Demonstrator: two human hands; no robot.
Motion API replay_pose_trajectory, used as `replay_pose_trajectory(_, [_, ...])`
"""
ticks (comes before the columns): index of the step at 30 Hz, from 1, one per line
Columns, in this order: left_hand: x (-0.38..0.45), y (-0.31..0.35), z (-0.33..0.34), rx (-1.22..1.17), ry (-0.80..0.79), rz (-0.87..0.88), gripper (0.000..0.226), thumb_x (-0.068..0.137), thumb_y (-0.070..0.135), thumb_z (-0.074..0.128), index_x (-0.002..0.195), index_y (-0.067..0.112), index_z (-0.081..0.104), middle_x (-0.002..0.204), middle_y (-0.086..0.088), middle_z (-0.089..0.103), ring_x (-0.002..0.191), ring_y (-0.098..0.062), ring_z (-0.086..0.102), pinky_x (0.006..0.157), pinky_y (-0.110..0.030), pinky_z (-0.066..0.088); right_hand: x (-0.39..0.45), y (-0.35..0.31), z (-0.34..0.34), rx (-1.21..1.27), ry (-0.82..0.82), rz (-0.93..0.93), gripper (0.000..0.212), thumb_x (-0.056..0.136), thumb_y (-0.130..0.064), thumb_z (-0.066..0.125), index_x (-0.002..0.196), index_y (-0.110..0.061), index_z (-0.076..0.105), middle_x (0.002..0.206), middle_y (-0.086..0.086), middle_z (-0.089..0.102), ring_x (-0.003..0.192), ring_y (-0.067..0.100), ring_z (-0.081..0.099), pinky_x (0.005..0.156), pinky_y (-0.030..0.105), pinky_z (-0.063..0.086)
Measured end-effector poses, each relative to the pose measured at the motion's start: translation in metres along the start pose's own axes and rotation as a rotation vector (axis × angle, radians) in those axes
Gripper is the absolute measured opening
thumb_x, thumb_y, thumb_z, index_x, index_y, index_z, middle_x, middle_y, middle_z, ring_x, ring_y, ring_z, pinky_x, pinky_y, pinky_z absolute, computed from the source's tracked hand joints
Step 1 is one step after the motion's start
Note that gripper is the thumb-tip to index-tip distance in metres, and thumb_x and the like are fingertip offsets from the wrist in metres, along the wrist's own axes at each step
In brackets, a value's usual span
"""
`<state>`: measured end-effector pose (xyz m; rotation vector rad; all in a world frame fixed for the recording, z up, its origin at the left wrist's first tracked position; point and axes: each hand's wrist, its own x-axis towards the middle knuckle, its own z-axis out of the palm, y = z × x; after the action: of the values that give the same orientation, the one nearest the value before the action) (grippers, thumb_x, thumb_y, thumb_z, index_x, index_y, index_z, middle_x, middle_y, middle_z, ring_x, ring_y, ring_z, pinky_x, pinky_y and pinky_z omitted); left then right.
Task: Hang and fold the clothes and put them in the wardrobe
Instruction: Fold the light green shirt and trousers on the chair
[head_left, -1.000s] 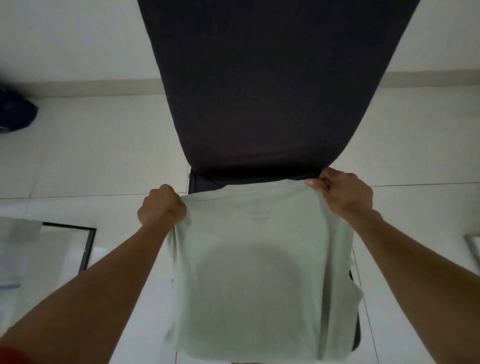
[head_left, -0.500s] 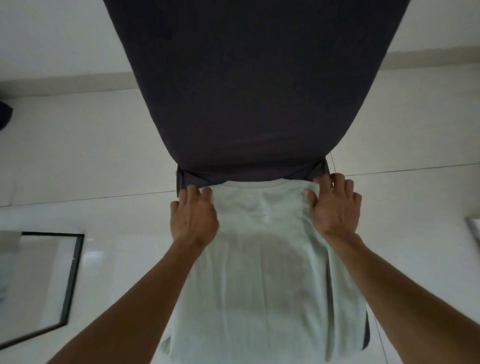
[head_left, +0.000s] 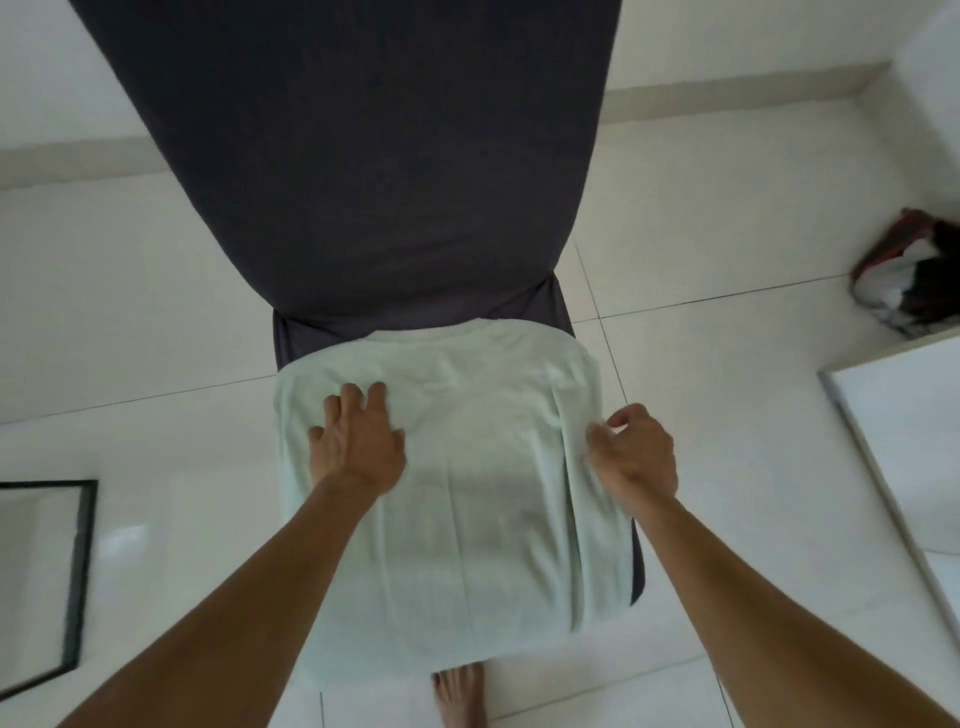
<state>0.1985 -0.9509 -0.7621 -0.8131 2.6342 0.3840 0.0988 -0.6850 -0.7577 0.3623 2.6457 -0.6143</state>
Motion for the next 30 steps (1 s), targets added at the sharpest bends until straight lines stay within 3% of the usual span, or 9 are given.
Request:
replay_pose_trajectory(2, [-0.015,0.007,0.006,-0.009,0.003,0.006,0.049,0.093,0.042,0.056,0.135,0.022,0.039,0.130,-0.008,0.040,0.123,-0.029,0.038,0.092,-0.047,0.044,-0.013,0.015,0.000,0.019,-0.077,0.070,0.029,0.091,-0.046,0.057,0.103,-0.020,0.059,0.103,0.001,0.062,0.090,0.025,0.055,0.076,0.033,0.045])
replay_pose_trajectory(6, [-0.041,0.017,0.018,-0.047,-0.051,0.009,0.055,0.093,0.049,0.054,0.140,0.025,0.036,0.134,-0.007,0.038,0.126,-0.029,0.037,0.094,-0.048,0.043,-0.037,0.036,0.007,0.033,-0.001,-0.039,0.032,0.092,-0.049,0.056,0.106,-0.021,0.060,0.107,0.002,0.060,0.107,0.027,0.056,0.078,0.035,0.045])
replay_pose_trajectory(10, [-0.054,0.018,0.025,-0.061,-0.148,0.017,0.071,0.093,0.055,0.053,0.150,0.027,0.023,0.153,-0.004,0.020,0.142,-0.029,0.021,0.106,-0.052,0.037,-0.043,0.039,0.005,0.030,0.056,-0.138,0.015,0.099,-0.023,0.047,0.098,-0.016,0.060,0.101,0.003,0.061,0.101,0.030,0.058,0.073,0.037,0.047])
replay_pose_trajectory(15, [-0.057,0.013,0.031,-0.048,-0.208,0.020,0.083,0.091,0.053,0.059,0.155,0.028,0.013,0.162,-0.002,0.002,0.150,-0.027,0.004,0.113,-0.051,0.033,-0.016,0.034,-0.032,0.064,0.213,-0.062,0.019,0.097,-0.005,0.041,0.108,-0.008,0.056,0.109,0.012,0.058,0.097,0.034,0.056,0.073,0.034,0.035])
replay_pose_trajectory(18, [-0.054,0.014,0.034,-0.049,-0.207,0.021,0.084,0.091,0.052,0.060,0.155,0.025,0.014,0.161,-0.004,0.003,0.149,-0.029,0.004,0.115,-0.050,0.031,0.000,0.037,-0.040,0.061,0.250,-0.108,0.022,0.092,0.001,0.041,0.109,-0.007,0.053,0.110,0.014,0.054,0.087,0.031,0.050,0.071,0.037,0.036])
replay_pose_trajectory(23, [-0.068,0.018,0.032,-0.053,-0.127,0.014,0.070,0.090,0.050,0.061,0.146,0.022,0.028,0.150,-0.007,0.023,0.141,-0.030,0.022,0.104,-0.051,0.042,-0.034,0.052,-0.018,0.059,0.172,-0.105,0.026,0.101,-0.028,0.049,0.123,-0.016,0.045,0.124,0.010,0.044,0.115,0.035,0.045,0.073,0.039,0.037])
replay_pose_trajectory(27, [-0.094,0.018,0.030,0.000,-0.124,0.008,0.061,0.088,0.052,0.062,0.135,0.021,0.039,0.132,-0.007,0.037,0.129,-0.030,0.036,0.095,-0.050,0.048,-0.078,0.078,0.006,0.117,0.057,0.117,0.032,0.100,-0.026,0.048,0.129,-0.013,0.042,0.128,0.013,0.048,0.121,0.037,0.045,0.077,0.040,0.036])
replay_pose_trajectory(30, [-0.111,0.015,0.033,0.019,-0.200,0.026,0.064,0.089,0.050,0.063,0.141,0.023,0.037,0.137,-0.006,0.034,0.133,-0.029,0.032,0.099,-0.047,0.047,-0.085,0.092,0.010,0.158,0.028,0.137,0.028,0.095,-0.013,0.049,0.122,-0.012,0.058,0.122,0.012,0.060,0.115,0.034,0.055,0.079,0.037,0.044])
